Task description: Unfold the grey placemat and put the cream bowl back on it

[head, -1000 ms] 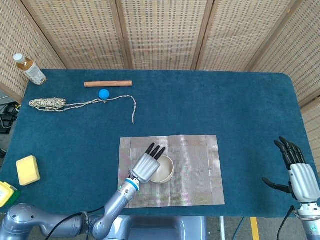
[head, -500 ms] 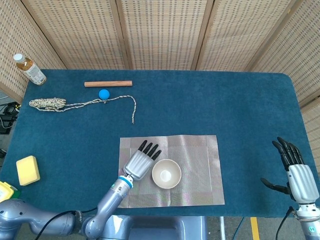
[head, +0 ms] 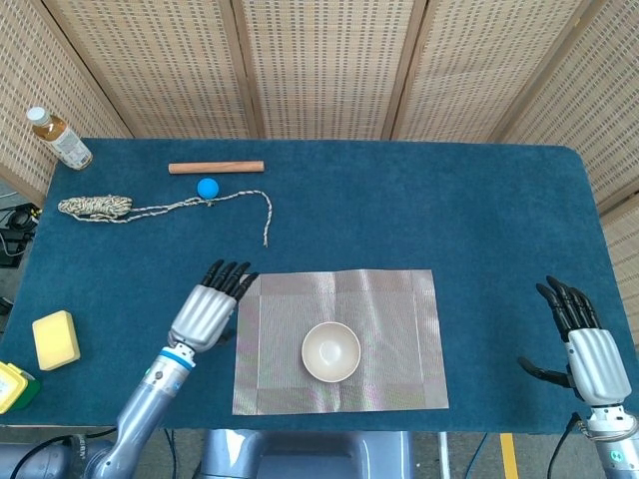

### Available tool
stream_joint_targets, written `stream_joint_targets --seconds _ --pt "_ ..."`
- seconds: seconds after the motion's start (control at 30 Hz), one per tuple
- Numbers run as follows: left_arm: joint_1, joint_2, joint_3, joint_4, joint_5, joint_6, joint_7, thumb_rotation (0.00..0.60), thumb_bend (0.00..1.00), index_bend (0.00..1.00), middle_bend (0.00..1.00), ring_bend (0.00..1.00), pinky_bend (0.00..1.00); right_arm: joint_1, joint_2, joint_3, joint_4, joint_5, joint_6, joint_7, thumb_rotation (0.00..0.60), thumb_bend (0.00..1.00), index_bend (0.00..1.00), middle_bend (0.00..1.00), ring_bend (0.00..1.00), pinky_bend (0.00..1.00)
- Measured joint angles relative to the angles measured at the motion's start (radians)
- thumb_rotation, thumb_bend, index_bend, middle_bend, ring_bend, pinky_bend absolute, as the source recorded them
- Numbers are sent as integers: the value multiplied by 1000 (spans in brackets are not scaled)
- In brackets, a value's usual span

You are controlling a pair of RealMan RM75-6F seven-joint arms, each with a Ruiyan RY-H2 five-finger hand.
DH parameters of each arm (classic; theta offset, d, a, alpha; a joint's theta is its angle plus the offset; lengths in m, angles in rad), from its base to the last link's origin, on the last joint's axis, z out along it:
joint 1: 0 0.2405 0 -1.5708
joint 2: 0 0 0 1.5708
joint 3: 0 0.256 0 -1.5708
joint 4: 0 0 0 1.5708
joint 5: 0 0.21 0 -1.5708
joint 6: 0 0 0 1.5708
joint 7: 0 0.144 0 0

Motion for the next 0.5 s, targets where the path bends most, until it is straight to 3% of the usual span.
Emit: stream_joint_targets --seconds 0.27,0.5 --pt "179 120 94 42 195 197 -263 600 203 46 0 0 0 4 -12 1 23 -16 11 -8 600 174 0 0 0 0" --pt "336 166 154 169 310 385 -367 600 196 21 0 0 0 7 -25 8 62 -21 20 -76 600 164 0 0 0 0"
